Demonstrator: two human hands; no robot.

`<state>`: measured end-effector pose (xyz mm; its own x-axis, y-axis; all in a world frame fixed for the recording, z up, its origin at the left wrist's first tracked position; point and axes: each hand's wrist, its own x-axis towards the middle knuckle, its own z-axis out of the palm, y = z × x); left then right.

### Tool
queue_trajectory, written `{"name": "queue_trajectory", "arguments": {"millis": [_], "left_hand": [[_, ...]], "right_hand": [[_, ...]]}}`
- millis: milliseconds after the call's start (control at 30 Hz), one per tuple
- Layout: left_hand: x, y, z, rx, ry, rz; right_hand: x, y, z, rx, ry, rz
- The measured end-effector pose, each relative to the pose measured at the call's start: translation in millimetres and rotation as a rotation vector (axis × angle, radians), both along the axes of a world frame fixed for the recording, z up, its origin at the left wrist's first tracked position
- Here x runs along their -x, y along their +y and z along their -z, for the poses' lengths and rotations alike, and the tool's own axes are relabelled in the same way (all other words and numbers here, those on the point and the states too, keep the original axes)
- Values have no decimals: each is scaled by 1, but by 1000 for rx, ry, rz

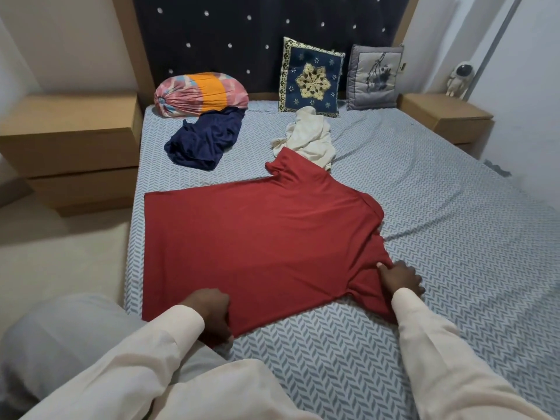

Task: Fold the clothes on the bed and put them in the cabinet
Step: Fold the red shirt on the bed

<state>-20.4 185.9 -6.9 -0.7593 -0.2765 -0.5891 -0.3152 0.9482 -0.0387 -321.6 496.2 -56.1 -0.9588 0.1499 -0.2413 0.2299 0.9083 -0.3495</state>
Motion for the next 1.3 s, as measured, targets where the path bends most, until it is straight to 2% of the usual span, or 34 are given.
{"name": "queue_trajectory", "arguments": {"millis": [67, 200, 400, 500, 633, 800, 933, 1133, 1300], "left_hand": [[7, 4, 1, -1, 22, 27], [11, 5, 4, 29, 26, 86], [15, 16, 6, 78, 32, 176], [18, 18, 6, 81, 24, 186], [21, 22, 5, 87, -11, 187], [13, 26, 4, 137, -68, 229], [1, 25, 3, 181, -65, 269], [-12, 12, 5, 150, -69, 199], [-19, 3, 2, 148, -25, 100]], "right_hand": [[7, 3, -9, 68, -32, 11], [14, 21, -18, 156, -24, 175], [36, 0, -7, 274, -22, 46], [39, -1, -11, 303, 27, 136], [42, 4, -3, 230, -6, 183], [8, -4, -13, 129, -55, 182], [1, 35, 1, 40, -195, 61], [-15, 69, -14, 10, -94, -60], [-21, 61, -17, -57, -390, -216]]}}
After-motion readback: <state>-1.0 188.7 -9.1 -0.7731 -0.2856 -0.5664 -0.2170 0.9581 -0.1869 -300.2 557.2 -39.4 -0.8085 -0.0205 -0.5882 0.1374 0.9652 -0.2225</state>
